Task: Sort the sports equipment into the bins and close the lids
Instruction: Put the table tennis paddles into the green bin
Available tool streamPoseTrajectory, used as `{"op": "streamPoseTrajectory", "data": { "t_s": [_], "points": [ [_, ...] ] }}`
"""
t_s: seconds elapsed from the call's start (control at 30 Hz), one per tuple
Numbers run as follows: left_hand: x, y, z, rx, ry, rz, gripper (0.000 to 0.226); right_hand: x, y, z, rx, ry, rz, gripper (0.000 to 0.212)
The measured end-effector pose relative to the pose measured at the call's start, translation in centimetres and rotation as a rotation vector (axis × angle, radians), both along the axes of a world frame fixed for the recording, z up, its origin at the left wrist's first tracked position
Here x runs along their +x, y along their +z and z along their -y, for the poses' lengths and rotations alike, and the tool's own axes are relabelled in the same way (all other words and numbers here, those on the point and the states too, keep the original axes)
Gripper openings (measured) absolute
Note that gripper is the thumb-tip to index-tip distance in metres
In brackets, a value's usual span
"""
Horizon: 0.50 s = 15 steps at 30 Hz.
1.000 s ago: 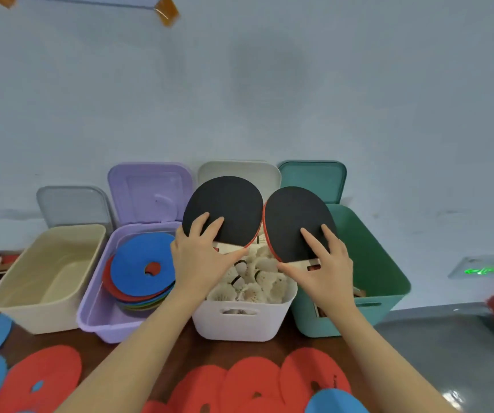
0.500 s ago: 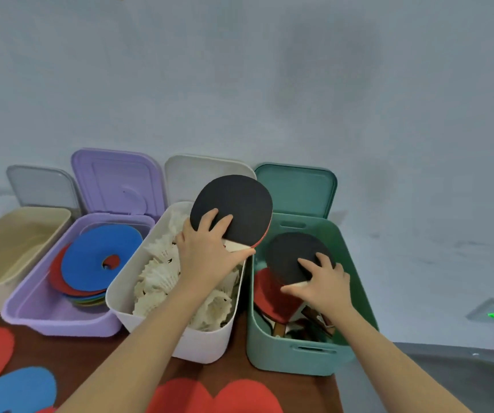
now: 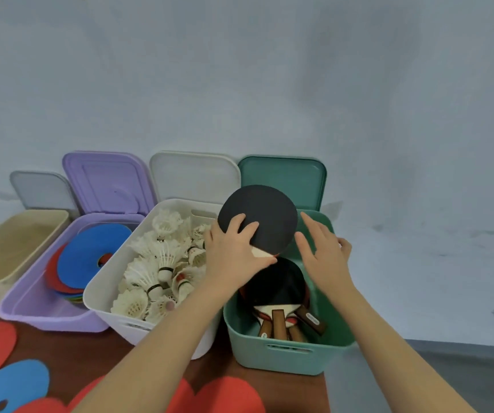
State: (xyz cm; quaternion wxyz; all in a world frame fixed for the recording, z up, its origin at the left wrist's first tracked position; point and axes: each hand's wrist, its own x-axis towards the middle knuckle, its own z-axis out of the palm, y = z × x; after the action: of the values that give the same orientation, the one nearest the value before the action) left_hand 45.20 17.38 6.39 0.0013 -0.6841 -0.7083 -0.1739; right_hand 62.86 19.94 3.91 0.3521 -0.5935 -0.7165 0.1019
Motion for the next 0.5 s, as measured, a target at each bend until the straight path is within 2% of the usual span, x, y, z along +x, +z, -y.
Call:
{"op": "streamPoseTrajectory", "data": {
  "t_s": [0.13, 0.33, 0.43, 0.5],
  "points": [
    [3.1, -1.6, 0.1, -0.080, -0.049, -0.012, 0.084, 1.8, -1.1, 0.5, -0.074, -0.035, 0.196, 0.039],
    [5.2, -4.1, -0.3, -0.234, -0.127, -0.052, 0.082, 2.9, -3.1, 1.5, -0.224, -0.075, 0.400, 0.044],
    [4.7, -5.2, -0.7, -0.312, -0.200, -0.149, 0.077, 3.2, -3.3, 1.5, -0.281, -0.040, 0.467, 0.046],
    [4.1, -5.4, -0.6, -0.277, -0.224, -0.186, 0.070, 3.1, -3.2, 1.5, -0.292, -0.020, 0.466, 0.046]
  ]
}}
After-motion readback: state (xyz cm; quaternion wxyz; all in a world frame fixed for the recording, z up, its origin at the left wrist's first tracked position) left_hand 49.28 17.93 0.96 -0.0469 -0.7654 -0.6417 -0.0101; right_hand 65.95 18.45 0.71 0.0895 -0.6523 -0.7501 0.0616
